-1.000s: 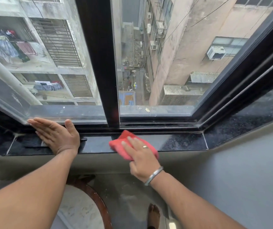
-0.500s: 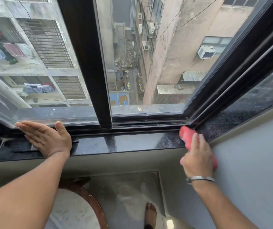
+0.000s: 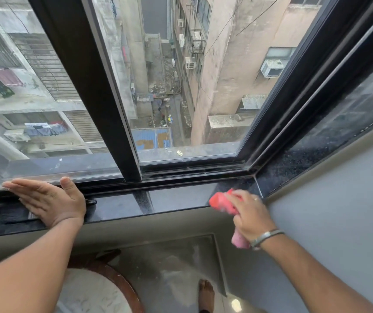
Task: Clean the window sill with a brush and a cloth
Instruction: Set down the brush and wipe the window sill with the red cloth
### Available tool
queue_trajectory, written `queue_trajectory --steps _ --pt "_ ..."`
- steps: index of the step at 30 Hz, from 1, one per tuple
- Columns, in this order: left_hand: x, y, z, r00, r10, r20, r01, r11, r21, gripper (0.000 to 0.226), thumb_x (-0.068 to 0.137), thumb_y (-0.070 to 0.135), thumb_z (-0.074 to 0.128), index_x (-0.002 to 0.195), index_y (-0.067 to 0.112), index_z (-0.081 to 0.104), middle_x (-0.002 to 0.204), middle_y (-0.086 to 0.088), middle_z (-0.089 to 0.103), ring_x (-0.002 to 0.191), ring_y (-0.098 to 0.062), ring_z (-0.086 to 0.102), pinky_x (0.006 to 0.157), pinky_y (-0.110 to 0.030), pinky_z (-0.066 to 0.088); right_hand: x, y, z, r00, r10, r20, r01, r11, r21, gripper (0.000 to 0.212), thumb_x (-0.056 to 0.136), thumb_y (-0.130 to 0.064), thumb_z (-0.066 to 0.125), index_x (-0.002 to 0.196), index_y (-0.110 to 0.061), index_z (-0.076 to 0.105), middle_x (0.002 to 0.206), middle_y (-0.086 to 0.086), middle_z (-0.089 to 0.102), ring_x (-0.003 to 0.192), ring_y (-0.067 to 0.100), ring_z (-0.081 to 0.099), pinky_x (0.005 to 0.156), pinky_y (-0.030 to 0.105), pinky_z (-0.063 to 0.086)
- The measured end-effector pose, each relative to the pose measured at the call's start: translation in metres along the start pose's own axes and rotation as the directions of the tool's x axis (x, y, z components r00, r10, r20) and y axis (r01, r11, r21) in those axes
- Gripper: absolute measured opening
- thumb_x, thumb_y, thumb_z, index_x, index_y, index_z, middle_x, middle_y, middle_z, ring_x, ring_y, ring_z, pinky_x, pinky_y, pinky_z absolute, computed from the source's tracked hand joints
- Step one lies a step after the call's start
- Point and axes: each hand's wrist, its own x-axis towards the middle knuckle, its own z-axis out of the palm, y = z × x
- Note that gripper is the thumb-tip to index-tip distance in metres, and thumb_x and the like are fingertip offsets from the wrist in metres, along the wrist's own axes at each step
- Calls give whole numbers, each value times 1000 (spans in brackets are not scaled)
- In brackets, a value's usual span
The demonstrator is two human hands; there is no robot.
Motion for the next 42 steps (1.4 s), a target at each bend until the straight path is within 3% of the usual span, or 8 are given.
queue_trajectory --steps 4,9,19,25,28,33,37,42 --pt "2 -3 2 999 -16 50 15 1000 16 95 92 57 15 151 -14 -8 160 -37 -7 152 -45 -5 124 -50 -1 -27 -5 10 991 -49 -122 93 916 389 57 80 -11 50 135 -27 54 123 1 60 114 20 55 103 30 39" --pt "4 -5 4 997 -31 72 28 999 38 97 91 60 10 150 -15 -6 160 -38 -3 152 -47 -2 124 -52 0 -13 2 4 713 316 -626 -253 949 190 59 75 -9 72 132 -22 58 109 14 56 84 37 58 77 46 50" --pt "4 -7 5 998 -36 57 34 999 38 97 92 61 9 150 -15 -5 160 -38 -1 151 -47 0 124 -51 0 48 -23 16 720 555 -417 -484 832 273 59 75 -8 56 132 5 49 137 24 51 107 45 52 98 46 37" --pt "6 -6 6 998 -33 49 31 998 51 95 92 56 14 150 -17 -5 159 -39 -1 151 -48 1 124 -51 2 23 -57 30 935 22 -355 32 989 146 46 62 -12 51 105 -1 64 111 20 63 92 42 59 86 47 48" --pt "5 -6 4 999 -22 47 20 999 46 95 91 56 13 150 -16 -4 160 -39 1 151 -48 2 124 -51 3 10 -92 36 936 -313 -160 349 877 330 47 68 -5 53 112 -3 68 123 16 65 111 33 60 102 40 43" --pt "6 -8 6 999 -9 47 7 999 42 97 91 58 12 149 -18 -2 159 -40 3 150 -50 4 123 -52 3 -9 -80 26 903 -275 -330 402 812 422 50 70 4 53 117 -3 67 120 12 68 112 25 62 101 36 44" --pt "6 -6 8 999 -20 27 20 1000 13 93 93 53 20 150 -17 -5 159 -40 -1 151 -48 1 124 -49 1 -11 -22 13 763 115 -636 79 960 267 55 68 0 50 122 -2 63 125 16 64 113 33 60 100 37 37" --pt "2 -6 9 996 40 -83 -40 999 -7 87 100 46 31 149 -16 -6 159 -39 -4 152 -44 -1 124 -46 2 19 -15 20 879 255 -402 -232 967 105 59 74 -30 55 125 -2 55 125 24 57 110 40 54 99 46 37"
